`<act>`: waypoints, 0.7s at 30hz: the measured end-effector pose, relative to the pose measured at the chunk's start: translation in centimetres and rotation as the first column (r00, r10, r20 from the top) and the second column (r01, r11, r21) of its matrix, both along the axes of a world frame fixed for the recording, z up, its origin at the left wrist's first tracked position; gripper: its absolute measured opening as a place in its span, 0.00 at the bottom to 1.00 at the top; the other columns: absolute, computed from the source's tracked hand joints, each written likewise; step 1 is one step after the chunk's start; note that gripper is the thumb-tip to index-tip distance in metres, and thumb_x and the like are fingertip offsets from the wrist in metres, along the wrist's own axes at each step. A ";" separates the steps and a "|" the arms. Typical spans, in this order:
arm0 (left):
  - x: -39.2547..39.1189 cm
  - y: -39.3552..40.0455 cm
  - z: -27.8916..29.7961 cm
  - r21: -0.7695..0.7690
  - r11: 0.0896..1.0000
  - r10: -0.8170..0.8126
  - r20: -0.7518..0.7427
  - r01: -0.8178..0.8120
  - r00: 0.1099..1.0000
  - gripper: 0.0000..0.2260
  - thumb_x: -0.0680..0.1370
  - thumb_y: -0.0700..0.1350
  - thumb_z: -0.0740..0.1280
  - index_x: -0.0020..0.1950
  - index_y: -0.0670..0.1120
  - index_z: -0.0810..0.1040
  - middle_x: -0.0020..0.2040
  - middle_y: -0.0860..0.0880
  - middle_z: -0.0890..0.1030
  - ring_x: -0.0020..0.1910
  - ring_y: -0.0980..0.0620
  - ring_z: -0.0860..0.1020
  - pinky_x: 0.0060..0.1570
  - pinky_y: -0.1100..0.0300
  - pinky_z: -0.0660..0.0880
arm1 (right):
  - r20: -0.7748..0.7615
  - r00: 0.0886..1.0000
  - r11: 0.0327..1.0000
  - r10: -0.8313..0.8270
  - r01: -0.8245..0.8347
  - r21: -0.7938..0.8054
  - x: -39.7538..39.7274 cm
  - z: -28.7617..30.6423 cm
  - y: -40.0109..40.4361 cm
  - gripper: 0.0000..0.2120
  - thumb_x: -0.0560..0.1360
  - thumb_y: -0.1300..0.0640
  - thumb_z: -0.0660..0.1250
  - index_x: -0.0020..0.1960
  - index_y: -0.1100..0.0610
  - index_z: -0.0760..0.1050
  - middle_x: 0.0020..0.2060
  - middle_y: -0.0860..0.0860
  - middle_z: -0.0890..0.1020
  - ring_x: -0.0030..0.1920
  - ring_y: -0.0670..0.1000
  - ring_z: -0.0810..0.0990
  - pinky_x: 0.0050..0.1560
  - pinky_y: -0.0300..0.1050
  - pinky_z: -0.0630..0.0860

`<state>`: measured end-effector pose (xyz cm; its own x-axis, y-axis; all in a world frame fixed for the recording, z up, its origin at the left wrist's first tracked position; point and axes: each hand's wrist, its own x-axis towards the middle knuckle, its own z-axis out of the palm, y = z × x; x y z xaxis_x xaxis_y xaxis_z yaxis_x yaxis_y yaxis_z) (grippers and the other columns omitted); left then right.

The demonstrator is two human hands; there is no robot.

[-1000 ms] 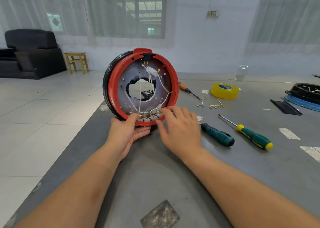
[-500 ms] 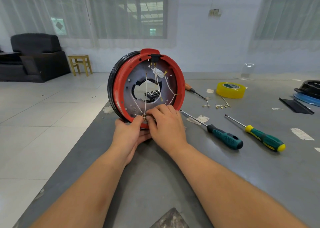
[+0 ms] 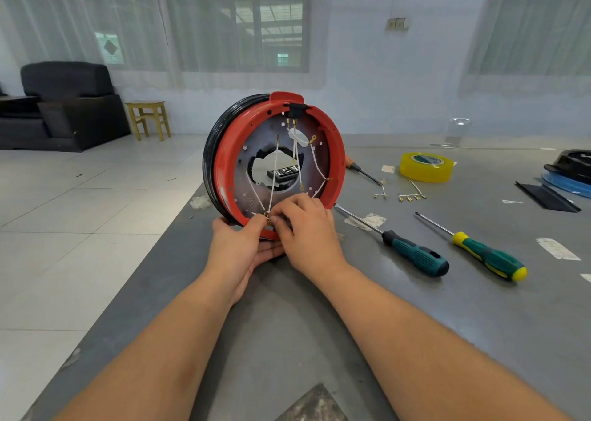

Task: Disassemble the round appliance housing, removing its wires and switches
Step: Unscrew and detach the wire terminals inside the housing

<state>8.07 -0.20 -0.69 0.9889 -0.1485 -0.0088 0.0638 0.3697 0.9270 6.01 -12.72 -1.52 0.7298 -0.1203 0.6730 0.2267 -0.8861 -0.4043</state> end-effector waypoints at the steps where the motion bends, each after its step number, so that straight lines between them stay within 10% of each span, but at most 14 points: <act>1: 0.0 0.0 0.0 -0.002 1.000 -0.004 0.000 0.004 1.000 0.18 0.80 0.34 0.69 0.68 0.42 0.68 0.54 0.30 0.83 0.44 0.35 0.88 0.38 0.47 0.85 | -0.002 1.000 1.000 0.003 -0.003 0.002 0.0 0.0 0.0 0.06 0.80 0.52 0.67 0.54 0.51 0.83 0.52 0.48 0.79 0.56 0.51 0.74 0.59 0.52 0.69; 16: 0.9 0.2 -0.4 -0.044 0.999 -0.019 -0.039 0.018 0.999 0.19 0.81 0.37 0.68 0.70 0.41 0.66 0.56 0.30 0.83 0.45 0.34 0.87 0.45 0.41 0.86 | 0.157 0.978 0.973 0.136 -0.162 0.163 -1.8 1.4 -1.8 0.04 0.82 0.60 0.66 0.51 0.56 0.79 0.47 0.48 0.79 0.48 0.46 0.76 0.51 0.37 0.71; 21: 1.4 0.1 -0.5 -0.066 0.998 0.012 -0.072 -0.017 0.997 0.19 0.81 0.38 0.68 0.70 0.39 0.67 0.58 0.30 0.81 0.44 0.35 0.88 0.43 0.45 0.86 | 0.111 0.980 0.938 -0.164 0.120 0.325 -1.5 3.4 -6.8 0.05 0.82 0.56 0.65 0.49 0.48 0.76 0.43 0.45 0.81 0.44 0.47 0.79 0.46 0.41 0.71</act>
<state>9.44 -0.11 -1.18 0.9881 -0.1371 -0.0701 0.1233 0.4320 0.8934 4.47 -19.55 1.92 0.5952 -0.4377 0.6739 0.1796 -0.7449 -0.6425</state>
